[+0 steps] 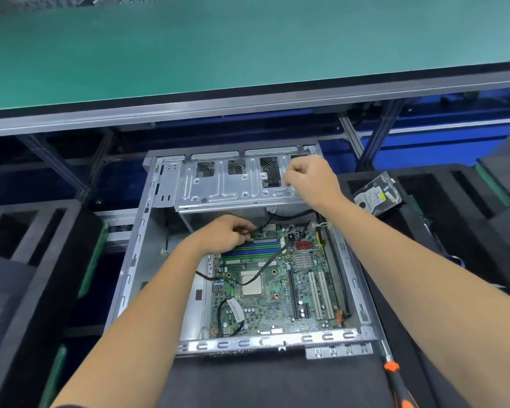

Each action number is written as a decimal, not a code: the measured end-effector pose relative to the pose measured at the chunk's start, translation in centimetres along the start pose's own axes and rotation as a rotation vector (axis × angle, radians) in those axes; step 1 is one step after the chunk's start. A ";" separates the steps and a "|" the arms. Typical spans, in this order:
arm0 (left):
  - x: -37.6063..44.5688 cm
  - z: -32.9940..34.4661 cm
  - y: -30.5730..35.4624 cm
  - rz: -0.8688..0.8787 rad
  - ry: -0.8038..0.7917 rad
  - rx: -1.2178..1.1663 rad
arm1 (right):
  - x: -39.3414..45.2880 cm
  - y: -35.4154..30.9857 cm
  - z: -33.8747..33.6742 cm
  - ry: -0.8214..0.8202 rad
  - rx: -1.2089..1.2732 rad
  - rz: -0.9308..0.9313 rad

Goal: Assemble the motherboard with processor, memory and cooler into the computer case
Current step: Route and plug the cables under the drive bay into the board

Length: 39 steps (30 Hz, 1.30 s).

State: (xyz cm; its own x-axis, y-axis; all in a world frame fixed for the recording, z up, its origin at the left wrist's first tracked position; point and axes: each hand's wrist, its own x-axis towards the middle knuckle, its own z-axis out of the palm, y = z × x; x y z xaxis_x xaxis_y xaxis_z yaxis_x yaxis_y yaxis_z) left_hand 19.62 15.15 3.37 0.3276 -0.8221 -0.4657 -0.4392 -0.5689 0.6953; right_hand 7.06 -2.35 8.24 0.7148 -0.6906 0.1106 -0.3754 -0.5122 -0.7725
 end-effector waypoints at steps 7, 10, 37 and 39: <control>-1.7 -1.3 -0.1 0.110 -0.355 -0.520 | 0.0 0.1 0.1 0.010 -0.004 -0.001; -1.6 -1.3 0.3 0.179 -0.457 -0.631 | 0.1 0.1 0.1 0.014 -0.010 -0.004; 1.3 -1.8 -1.2 -0.404 0.341 0.274 | 0.1 0.3 0.0 -0.006 0.031 -0.026; 0.9 -2.8 -1.6 -0.373 0.342 0.150 | 0.1 0.2 -0.1 -0.010 0.029 -0.031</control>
State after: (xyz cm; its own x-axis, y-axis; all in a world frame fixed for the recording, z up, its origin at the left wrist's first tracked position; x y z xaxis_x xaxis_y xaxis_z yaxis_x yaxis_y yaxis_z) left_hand 22.92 15.37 3.40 0.7277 -0.5231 -0.4436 -0.3474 -0.8388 0.4191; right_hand 6.97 -2.55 8.09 0.7316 -0.6695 0.1285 -0.3360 -0.5181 -0.7866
